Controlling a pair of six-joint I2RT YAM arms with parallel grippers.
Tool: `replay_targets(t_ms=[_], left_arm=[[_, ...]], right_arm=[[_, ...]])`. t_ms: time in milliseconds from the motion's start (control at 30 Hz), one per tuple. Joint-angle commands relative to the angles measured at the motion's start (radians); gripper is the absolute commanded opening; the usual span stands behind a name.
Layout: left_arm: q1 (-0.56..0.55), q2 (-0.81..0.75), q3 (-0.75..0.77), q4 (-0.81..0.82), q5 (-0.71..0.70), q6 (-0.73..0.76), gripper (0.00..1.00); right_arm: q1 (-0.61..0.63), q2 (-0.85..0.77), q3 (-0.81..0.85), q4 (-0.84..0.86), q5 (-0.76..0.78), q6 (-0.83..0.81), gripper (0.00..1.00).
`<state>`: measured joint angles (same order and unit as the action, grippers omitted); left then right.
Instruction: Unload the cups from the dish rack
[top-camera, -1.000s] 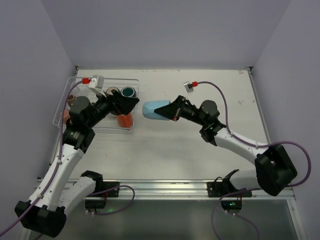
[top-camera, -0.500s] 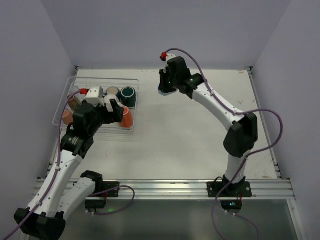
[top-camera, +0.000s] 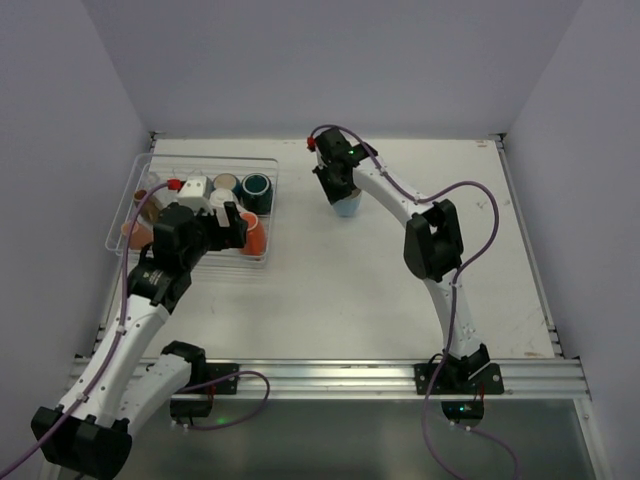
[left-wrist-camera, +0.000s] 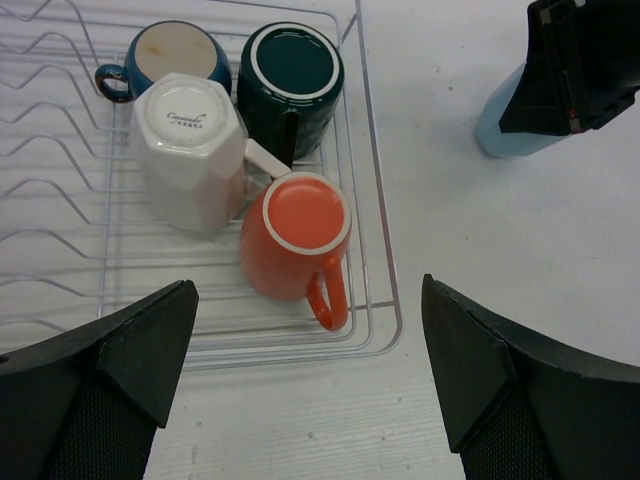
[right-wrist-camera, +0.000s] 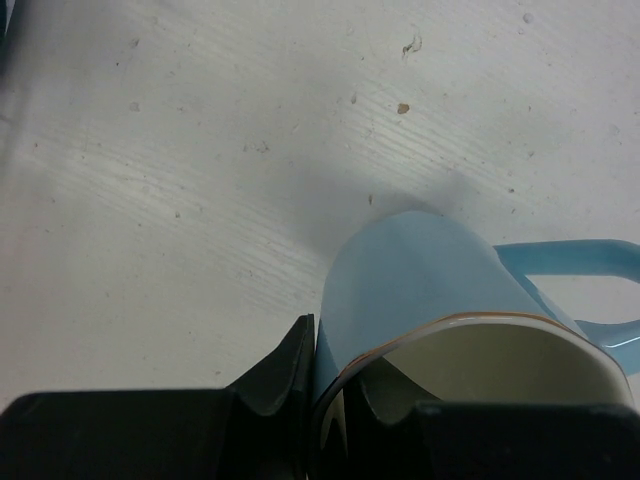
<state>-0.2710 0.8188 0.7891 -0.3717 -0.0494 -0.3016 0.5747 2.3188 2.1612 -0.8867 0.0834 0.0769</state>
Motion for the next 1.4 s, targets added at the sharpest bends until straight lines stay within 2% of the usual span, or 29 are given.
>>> replay_targets(t_ms=[0, 200, 333, 367, 400, 700, 733, 800, 833, 933, 967, 1167, 1300, 1367], left_arm=[[-0.002, 0.014, -0.002, 0.007, -0.015, 0.024, 1.00], [-0.002, 0.052, 0.004, 0.005, -0.024, 0.019, 1.00], [-0.002, 0.101, 0.015, -0.004, 0.006, 0.013, 1.00], [-0.002, 0.126, 0.021, -0.012, 0.028, 0.012, 1.00], [-0.002, 0.138, 0.030, -0.015, 0.032, 0.010, 1.00], [-0.004, 0.220, 0.085, -0.035, 0.014, -0.028, 1.00], [-0.004, 0.230, 0.090, -0.035, 0.008, -0.033, 1.00], [-0.005, 0.259, 0.104, -0.035, -0.001, -0.048, 1.00], [-0.007, 0.270, 0.110, -0.035, -0.006, -0.053, 1.00], [-0.022, 0.312, 0.128, -0.033, -0.041, -0.080, 1.00], [-0.031, 0.331, 0.140, -0.030, -0.050, -0.094, 1.00], [-0.059, 0.384, 0.136, 0.033, -0.165, -0.177, 1.00], [-0.077, 0.425, 0.137, 0.074, -0.220, -0.212, 1.00], [-0.086, 0.454, 0.140, 0.097, -0.239, -0.221, 1.00]], right_arm=[[-0.006, -0.027, 0.054, -0.005, -0.004, -0.072, 0.00], [-0.009, -0.021, 0.025, 0.043, -0.022, -0.117, 0.03], [-0.021, -0.024, 0.026, 0.052, -0.034, -0.123, 0.16], [-0.024, -0.029, 0.017, 0.060, -0.034, -0.124, 0.25], [-0.026, -0.047, 0.009, 0.066, -0.036, -0.126, 0.28], [-0.036, -0.157, -0.055, 0.112, -0.077, -0.132, 0.38], [-0.036, -0.165, -0.058, 0.115, -0.077, -0.129, 0.42], [-0.036, -0.199, -0.083, 0.127, -0.077, -0.121, 0.45], [-0.035, -0.213, -0.090, 0.135, -0.102, -0.121, 0.52], [-0.035, -0.265, -0.113, 0.152, -0.111, -0.118, 0.61], [-0.036, -0.275, -0.118, 0.153, -0.111, -0.114, 0.68], [-0.036, -0.442, -0.222, 0.210, -0.149, -0.095, 0.89], [-0.035, -0.565, -0.299, 0.235, -0.184, -0.089, 0.96], [-0.036, -0.636, -0.349, 0.259, -0.197, -0.085, 0.96]])
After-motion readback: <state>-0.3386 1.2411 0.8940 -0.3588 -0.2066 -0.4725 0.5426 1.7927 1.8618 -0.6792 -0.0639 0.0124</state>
